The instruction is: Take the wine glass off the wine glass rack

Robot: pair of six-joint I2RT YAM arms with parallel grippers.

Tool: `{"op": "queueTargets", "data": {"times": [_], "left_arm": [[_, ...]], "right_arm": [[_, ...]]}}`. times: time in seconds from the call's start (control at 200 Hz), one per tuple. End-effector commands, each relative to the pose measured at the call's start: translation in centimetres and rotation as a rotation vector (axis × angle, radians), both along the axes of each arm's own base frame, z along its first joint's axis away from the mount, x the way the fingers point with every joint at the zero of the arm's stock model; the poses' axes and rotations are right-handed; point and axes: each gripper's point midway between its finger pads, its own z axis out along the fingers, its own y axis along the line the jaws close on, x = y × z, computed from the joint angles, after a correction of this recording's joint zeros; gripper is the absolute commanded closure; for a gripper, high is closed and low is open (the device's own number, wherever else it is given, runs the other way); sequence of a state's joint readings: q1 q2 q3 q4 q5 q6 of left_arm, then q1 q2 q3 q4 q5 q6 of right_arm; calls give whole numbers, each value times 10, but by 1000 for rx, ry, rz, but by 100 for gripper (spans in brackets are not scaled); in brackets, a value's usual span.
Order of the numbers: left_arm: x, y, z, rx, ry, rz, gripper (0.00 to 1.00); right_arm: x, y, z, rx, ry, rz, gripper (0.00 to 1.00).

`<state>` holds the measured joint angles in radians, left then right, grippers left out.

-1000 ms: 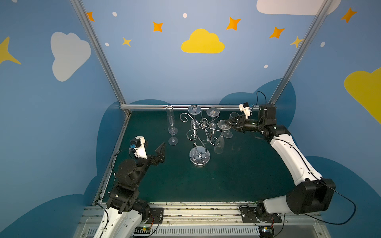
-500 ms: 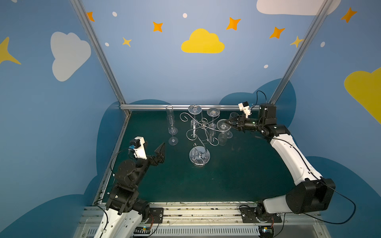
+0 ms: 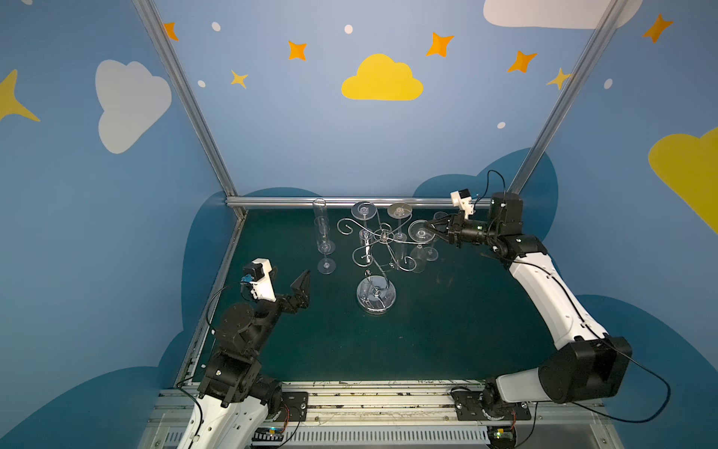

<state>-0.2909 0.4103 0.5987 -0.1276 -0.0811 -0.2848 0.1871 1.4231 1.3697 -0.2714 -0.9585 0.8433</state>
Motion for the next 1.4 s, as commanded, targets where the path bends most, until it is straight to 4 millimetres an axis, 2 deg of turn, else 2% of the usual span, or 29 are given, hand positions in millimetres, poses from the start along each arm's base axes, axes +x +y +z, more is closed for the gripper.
{"op": "queueTargets", "data": {"times": [0.0,0.275,0.661,1.096,1.392], "left_arm": [[-2,1,1,-7,-6,2,1],[-3,2,0,-5,-3,5,1],[-5,4,-1,-1,-6,16,1],[-7,6,-1,1,-10,21,1],[-7,6,-1,0,-10,25,1]], "right_arm": [[-13,0,34,57,-50,3,100],[-20,-5,49,63,-51,-27,100],[-27,-7,47,60,-29,-35,100],[-26,-16,33,-14,-14,-87,100],[-41,-9,42,37,-8,-57,100]]}}
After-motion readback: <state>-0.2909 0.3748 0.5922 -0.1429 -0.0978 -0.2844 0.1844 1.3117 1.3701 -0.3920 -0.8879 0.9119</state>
